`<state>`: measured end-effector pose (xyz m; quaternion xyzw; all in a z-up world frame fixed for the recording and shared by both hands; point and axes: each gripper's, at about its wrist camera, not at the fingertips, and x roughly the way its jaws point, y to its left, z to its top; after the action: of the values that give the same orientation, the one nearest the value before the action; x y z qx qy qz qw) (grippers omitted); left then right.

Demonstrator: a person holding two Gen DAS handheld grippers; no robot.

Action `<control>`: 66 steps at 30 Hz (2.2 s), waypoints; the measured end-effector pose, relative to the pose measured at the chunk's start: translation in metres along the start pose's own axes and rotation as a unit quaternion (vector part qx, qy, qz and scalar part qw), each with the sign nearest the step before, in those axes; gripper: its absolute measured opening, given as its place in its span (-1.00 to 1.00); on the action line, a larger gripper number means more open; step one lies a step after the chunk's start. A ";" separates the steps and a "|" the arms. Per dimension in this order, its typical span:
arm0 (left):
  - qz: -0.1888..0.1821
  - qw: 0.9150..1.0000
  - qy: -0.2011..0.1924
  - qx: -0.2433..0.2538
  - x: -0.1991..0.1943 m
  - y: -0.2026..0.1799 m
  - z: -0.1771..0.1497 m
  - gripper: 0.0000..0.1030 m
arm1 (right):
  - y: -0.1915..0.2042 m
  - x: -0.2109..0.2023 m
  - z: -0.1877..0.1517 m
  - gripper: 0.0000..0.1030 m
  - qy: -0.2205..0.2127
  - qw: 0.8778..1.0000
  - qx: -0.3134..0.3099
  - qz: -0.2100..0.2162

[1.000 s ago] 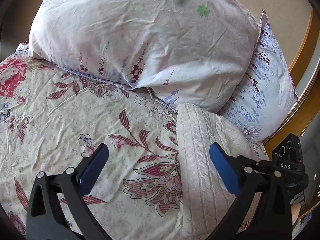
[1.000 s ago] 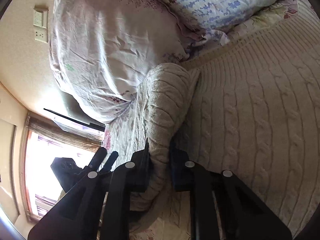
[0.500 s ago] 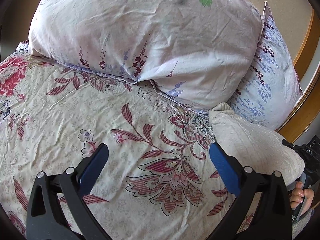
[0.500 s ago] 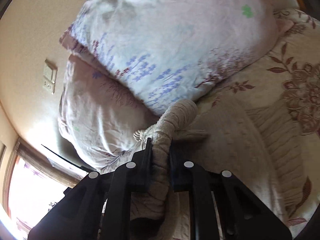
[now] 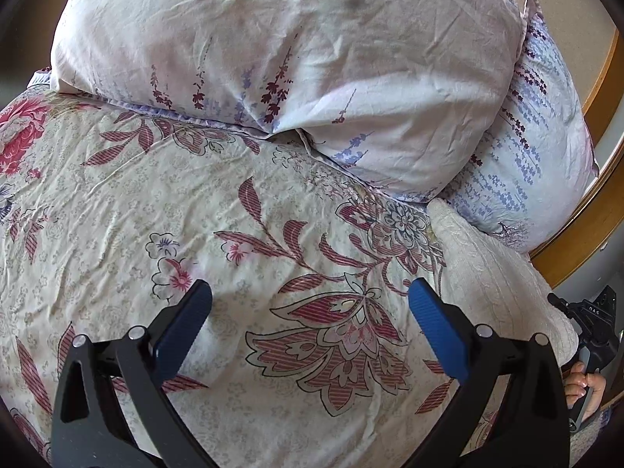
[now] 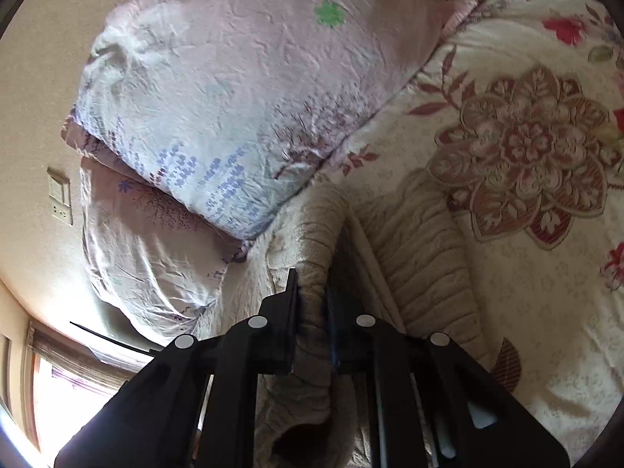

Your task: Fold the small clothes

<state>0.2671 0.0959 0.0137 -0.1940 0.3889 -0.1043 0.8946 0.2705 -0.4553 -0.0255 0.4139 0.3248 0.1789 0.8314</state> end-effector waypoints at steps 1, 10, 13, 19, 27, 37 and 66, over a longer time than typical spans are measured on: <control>0.001 1.000 0.000 0.002 0.000 -0.001 0.000 0.95 | 0.005 -0.007 0.004 -0.84 -0.013 1.000 -0.006 0.003; -0.002 1.000 0.006 0.013 0.003 -0.005 -0.001 0.96 | -0.014 -0.012 0.003 -0.58 0.014 1.000 0.018 0.000; -0.003 1.000 0.007 0.009 0.004 -0.003 -0.001 0.96 | -0.006 -0.008 0.002 0.17 0.023 1.000 0.008 -0.006; -0.003 1.000 0.008 0.008 0.004 -0.002 -0.001 0.96 | 0.005 -0.020 -0.011 0.17 0.060 0.998 -0.003 -0.005; -0.003 1.000 0.011 0.013 0.006 -0.003 -0.001 0.95 | -0.001 -0.026 -0.034 0.17 0.147 0.989 0.007 -0.005; -0.006 1.000 0.012 0.010 0.006 -0.002 0.000 0.96 | 0.002 0.023 -0.012 -0.04 0.125 0.992 0.018 0.013; -0.061 0.987 -0.054 0.137 -0.034 -0.056 -0.016 0.96 | -0.025 -0.054 -0.028 0.10 0.023 0.999 0.007 -0.027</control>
<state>0.2305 0.0521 0.0501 -0.0982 0.3096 -0.2004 0.9243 0.2133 -0.4850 -0.0373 0.4069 0.3558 0.1633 0.8253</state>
